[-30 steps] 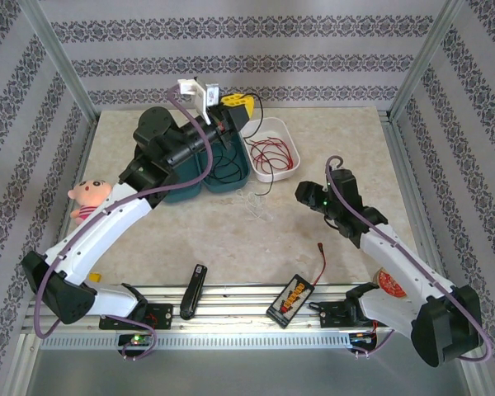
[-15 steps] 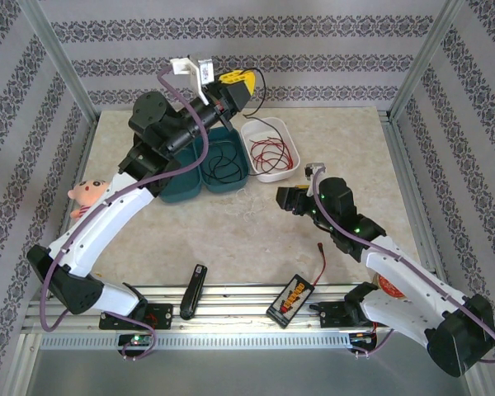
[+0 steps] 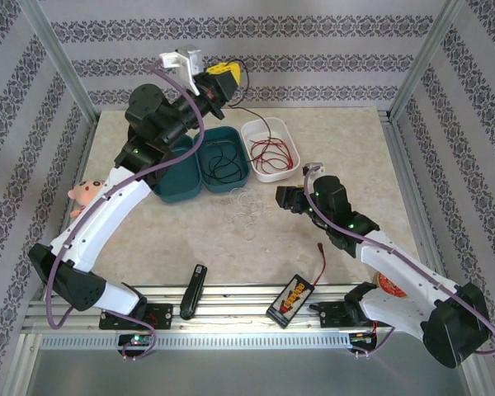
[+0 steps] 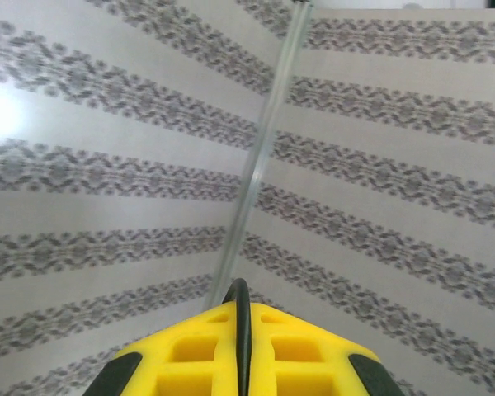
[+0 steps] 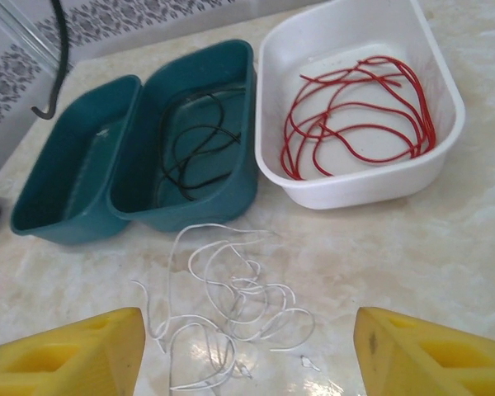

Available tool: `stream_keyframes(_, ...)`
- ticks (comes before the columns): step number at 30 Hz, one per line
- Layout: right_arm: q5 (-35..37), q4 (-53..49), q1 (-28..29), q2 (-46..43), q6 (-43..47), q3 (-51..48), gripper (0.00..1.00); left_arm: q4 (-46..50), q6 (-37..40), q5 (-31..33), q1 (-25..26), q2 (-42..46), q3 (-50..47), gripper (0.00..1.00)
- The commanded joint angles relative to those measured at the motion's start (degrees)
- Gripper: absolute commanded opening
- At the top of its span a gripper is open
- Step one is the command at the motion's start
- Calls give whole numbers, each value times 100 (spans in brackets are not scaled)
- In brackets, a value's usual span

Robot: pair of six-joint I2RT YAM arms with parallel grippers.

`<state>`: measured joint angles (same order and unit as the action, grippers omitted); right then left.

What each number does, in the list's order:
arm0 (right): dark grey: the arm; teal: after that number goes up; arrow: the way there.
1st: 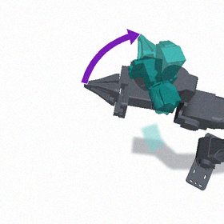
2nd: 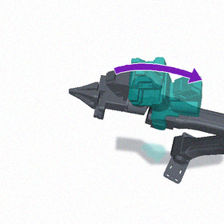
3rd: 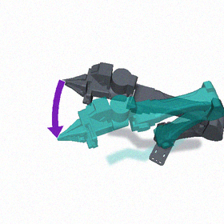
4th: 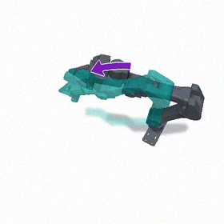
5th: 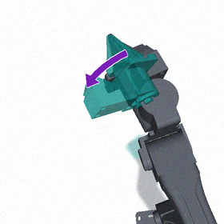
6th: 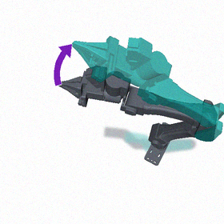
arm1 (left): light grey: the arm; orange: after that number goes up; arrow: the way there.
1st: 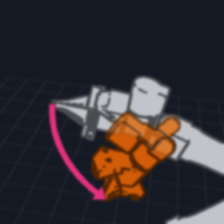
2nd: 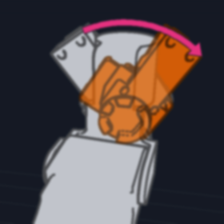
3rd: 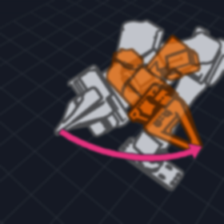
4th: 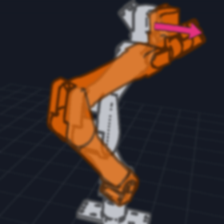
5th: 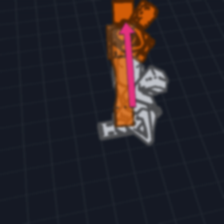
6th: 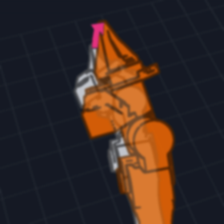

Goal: Untangle the cables

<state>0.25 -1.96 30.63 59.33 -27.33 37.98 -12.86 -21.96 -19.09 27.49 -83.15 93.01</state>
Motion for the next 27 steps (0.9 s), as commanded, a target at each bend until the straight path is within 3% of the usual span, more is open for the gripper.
stream_keyframes(1, 313, -115, 12, 106, -130, 118, 73, 188, -113, 120, -423, -82, 135, 0)
stream_keyframes(9, 666, -293, -4, 19, -246, 100, 83, 692, -265, 13, -1133, -813, 228, 0)
stream_keyframes(27, 784, -409, -22, -69, -259, 131, 84, 1099, -529, 120, -1171, -1996, -247, 0)
